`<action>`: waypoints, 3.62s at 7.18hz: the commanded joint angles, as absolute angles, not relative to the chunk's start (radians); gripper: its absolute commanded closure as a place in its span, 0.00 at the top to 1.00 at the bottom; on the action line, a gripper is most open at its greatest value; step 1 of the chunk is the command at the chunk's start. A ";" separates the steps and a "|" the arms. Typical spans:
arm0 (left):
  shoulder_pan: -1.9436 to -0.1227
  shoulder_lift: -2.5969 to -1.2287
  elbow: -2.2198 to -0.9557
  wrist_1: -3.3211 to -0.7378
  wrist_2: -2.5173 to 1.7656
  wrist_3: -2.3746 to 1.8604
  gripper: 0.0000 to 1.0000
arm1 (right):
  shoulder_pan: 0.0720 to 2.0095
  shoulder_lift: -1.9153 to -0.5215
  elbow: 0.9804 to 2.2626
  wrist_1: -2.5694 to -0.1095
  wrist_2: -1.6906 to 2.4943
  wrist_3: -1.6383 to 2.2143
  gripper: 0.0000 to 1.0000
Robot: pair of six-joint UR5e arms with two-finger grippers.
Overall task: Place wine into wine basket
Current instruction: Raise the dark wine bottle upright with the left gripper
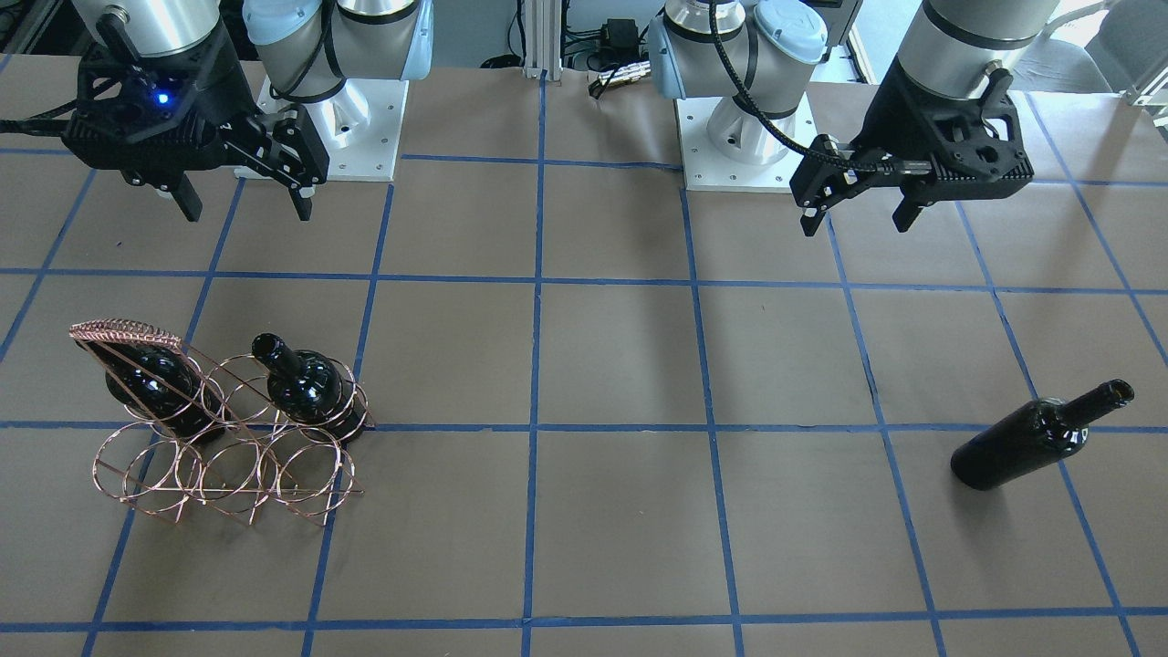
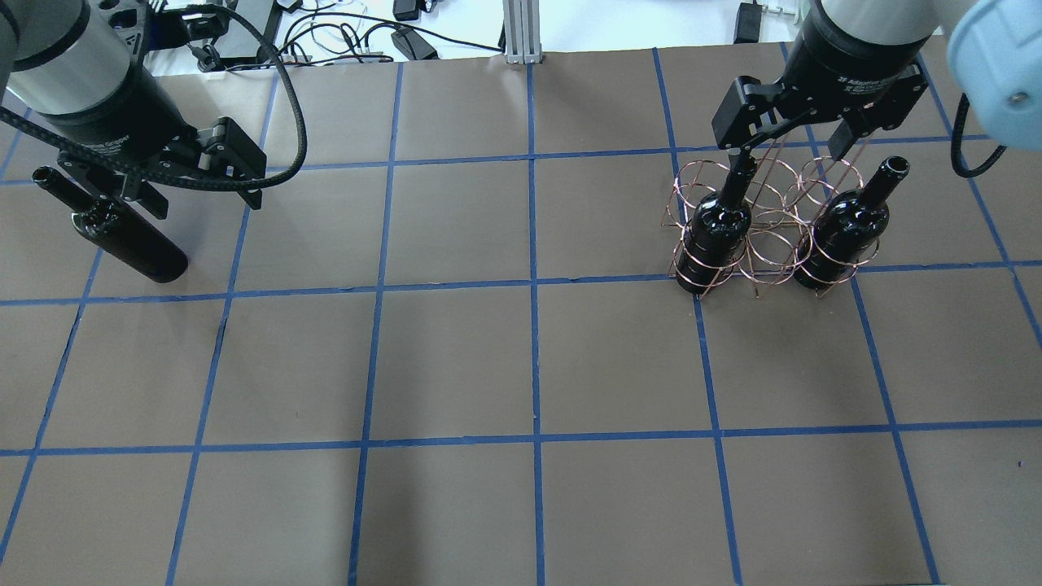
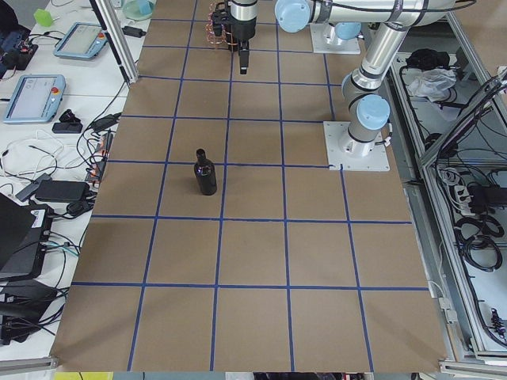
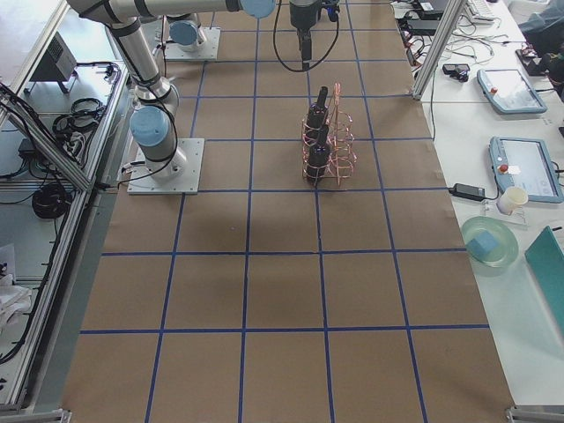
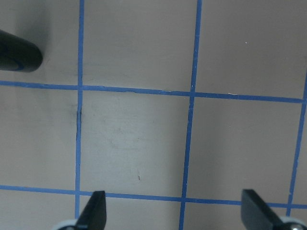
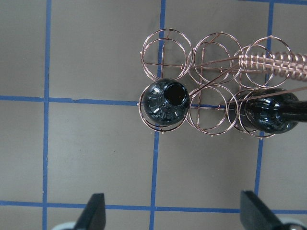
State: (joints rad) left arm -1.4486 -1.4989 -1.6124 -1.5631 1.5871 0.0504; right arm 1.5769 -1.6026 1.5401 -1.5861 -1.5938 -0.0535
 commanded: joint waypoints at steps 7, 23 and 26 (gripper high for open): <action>-1.025 -1.681 -1.478 -1.462 1.582 0.600 1.00 | 1.577 -1.603 1.540 -1.585 -1.594 -0.054 1.00; -1.015 -1.917 -1.447 -1.308 1.571 0.641 0.00 | 1.577 -1.603 1.542 -1.585 -1.594 -0.054 1.00; -1.017 -1.889 -1.445 -1.316 1.580 0.643 0.00 | 1.577 -1.603 1.542 -1.585 -1.594 -0.054 1.00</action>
